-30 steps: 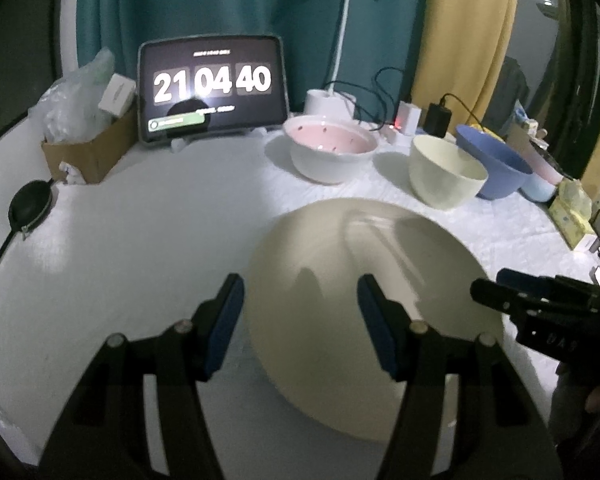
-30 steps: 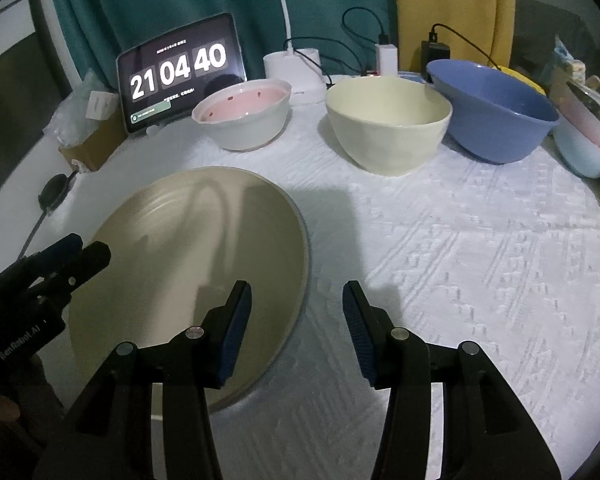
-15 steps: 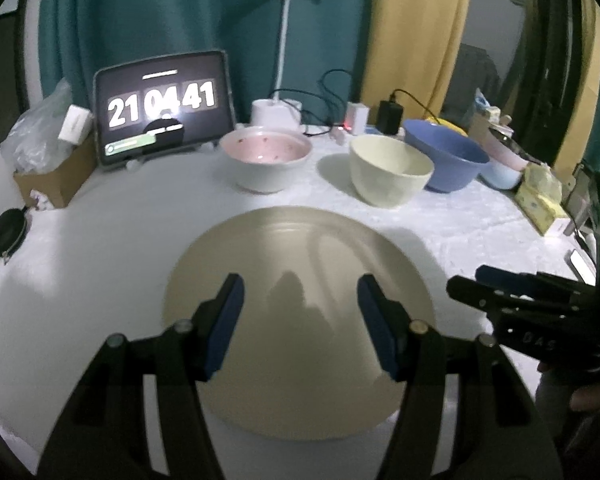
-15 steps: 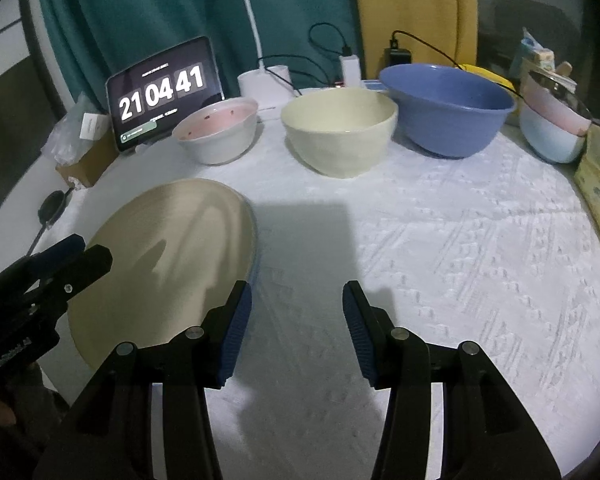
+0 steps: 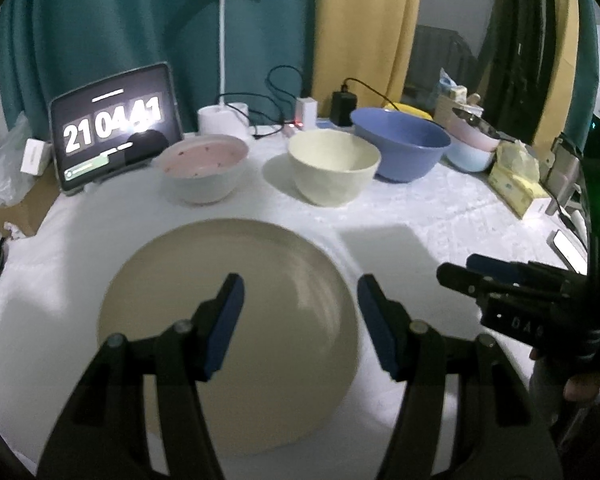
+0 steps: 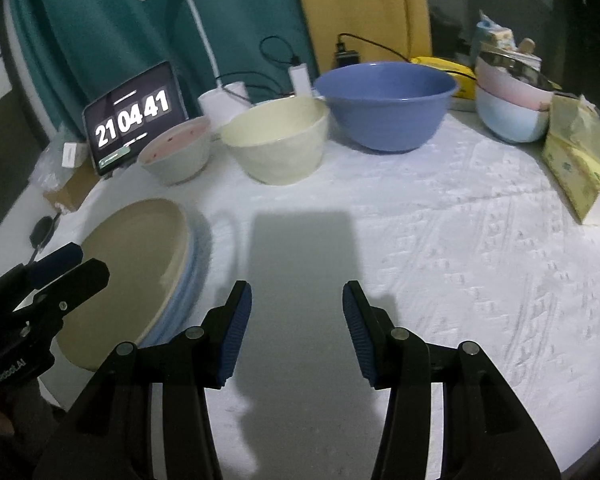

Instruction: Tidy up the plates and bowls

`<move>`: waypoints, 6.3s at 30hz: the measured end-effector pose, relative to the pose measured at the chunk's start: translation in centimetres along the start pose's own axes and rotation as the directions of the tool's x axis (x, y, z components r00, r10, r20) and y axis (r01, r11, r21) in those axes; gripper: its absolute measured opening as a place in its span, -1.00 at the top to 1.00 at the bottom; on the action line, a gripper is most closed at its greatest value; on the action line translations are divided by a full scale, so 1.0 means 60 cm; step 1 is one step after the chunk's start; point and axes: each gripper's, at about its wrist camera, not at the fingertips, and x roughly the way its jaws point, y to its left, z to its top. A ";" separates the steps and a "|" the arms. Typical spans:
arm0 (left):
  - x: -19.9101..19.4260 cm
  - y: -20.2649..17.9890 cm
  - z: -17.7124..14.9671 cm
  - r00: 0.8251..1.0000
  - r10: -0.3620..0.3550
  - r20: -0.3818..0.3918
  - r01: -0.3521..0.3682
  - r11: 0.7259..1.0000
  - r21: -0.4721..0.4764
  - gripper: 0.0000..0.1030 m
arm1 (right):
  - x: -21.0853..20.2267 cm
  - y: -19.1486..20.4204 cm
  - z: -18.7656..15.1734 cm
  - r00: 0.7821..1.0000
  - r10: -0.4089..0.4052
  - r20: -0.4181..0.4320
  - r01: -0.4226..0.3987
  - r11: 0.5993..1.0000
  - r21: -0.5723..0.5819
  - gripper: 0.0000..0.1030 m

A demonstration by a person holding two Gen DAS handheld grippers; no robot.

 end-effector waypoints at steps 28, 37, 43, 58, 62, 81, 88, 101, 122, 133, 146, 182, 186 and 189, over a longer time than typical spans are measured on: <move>0.055 -0.124 0.108 0.994 -0.103 0.046 0.096 0.986 0.135 -0.17 | -0.031 -0.123 0.063 0.994 -0.093 0.065 0.091 0.995 0.031 0.03; 0.076 -0.154 0.148 0.990 -0.118 0.078 0.106 0.984 0.145 -0.18 | -0.040 -0.159 0.100 0.986 -0.133 0.102 0.129 0.991 0.041 0.03; 0.103 -0.161 0.169 0.989 -0.119 0.092 0.106 0.985 0.136 -0.18 | -0.026 -0.175 0.131 0.984 -0.142 0.109 0.139 0.990 0.036 0.03; 0.166 -0.161 0.204 0.990 -0.101 0.096 0.090 0.990 0.111 -0.17 | 0.050 -0.180 0.213 0.984 -0.134 0.121 0.130 0.991 0.037 0.03; 0.180 -0.157 0.206 0.991 -0.094 0.091 0.085 0.991 0.100 -0.18 | 0.074 -0.186 0.226 0.982 -0.146 0.117 0.141 0.989 0.047 0.03; 0.229 -0.179 0.210 0.994 -0.081 0.071 0.075 0.993 0.090 -0.17 | 0.136 -0.226 0.195 0.988 -0.146 0.055 0.142 0.987 0.068 0.03; 0.260 -0.194 0.219 0.998 0.009 0.055 -0.014 0.994 0.106 0.13 | 0.141 -0.242 0.184 0.990 -0.119 0.072 0.111 0.988 0.105 0.11; 0.274 -0.205 0.212 1.000 -0.020 0.021 0.017 0.991 0.135 0.56 | 0.128 -0.242 0.179 0.990 -0.108 0.089 0.099 0.990 0.102 0.54; 0.182 -0.189 0.191 0.994 -0.087 0.061 0.080 0.990 0.114 0.56 | 0.032 -0.195 0.162 0.979 -0.150 0.139 0.138 0.986 0.092 0.54; 0.128 -0.169 0.166 0.991 -0.106 0.086 0.098 0.990 0.102 0.56 | -0.014 -0.148 0.137 0.973 -0.171 0.153 0.159 0.983 0.086 0.54; 0.087 -0.151 0.124 0.988 -0.129 0.085 0.121 0.988 0.098 0.56 | -0.051 -0.103 0.102 0.970 -0.194 0.148 0.187 0.980 0.062 0.54; 0.027 -0.093 0.001 0.988 -0.152 -0.016 0.153 0.987 0.051 0.53 | -0.062 -0.021 -0.004 0.988 -0.151 -0.029 0.152 0.987 0.047 0.28; 0.022 -0.091 -0.005 0.987 -0.159 -0.033 0.161 0.985 0.059 0.52 | -0.065 -0.017 -0.007 0.989 -0.141 -0.047 0.144 0.988 0.052 0.25; 0.018 -0.093 -0.010 0.986 -0.164 -0.038 0.166 0.984 0.067 0.51 | -0.065 -0.016 -0.008 0.990 -0.124 -0.071 0.128 0.990 0.055 0.13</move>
